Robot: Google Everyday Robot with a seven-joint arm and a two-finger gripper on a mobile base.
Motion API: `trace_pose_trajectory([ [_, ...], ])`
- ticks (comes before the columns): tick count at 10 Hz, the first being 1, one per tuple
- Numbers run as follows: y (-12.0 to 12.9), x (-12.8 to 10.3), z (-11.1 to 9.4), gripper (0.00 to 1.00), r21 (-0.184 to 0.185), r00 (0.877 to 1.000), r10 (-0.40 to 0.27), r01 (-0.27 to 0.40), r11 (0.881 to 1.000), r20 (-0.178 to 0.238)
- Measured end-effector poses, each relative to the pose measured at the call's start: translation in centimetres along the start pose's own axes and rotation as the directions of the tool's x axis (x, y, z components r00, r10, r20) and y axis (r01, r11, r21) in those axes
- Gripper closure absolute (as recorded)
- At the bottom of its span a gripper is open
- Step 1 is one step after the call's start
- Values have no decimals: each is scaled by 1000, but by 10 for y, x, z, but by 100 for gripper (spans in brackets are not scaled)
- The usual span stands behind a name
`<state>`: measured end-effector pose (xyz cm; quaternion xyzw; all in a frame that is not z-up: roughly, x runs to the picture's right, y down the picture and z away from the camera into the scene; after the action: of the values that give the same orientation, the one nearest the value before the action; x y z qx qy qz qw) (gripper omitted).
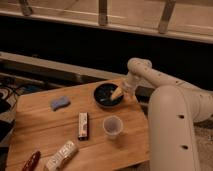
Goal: Pick up the ceramic bowl
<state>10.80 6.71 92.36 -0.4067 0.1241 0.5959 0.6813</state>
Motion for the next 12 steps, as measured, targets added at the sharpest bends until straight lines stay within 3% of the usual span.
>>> trace_pose_trajectory([
  [2, 2, -2, 10, 24, -25, 1000, 7, -8, 1000, -31],
  [3, -1, 1, 10, 30, -9, 1000, 4, -4, 1000, -31],
  [4, -3, 2, 10, 39, 10, 1000, 5, -5, 1000, -22],
  [8, 2, 1, 10, 79, 2, 999, 1, -1, 1000, -37],
  [10, 6, 1, -3, 98, -5, 999, -5, 5, 1000, -40],
  [12, 12, 1, -22, 100, -25, 999, -18, 16, 1000, -50],
])
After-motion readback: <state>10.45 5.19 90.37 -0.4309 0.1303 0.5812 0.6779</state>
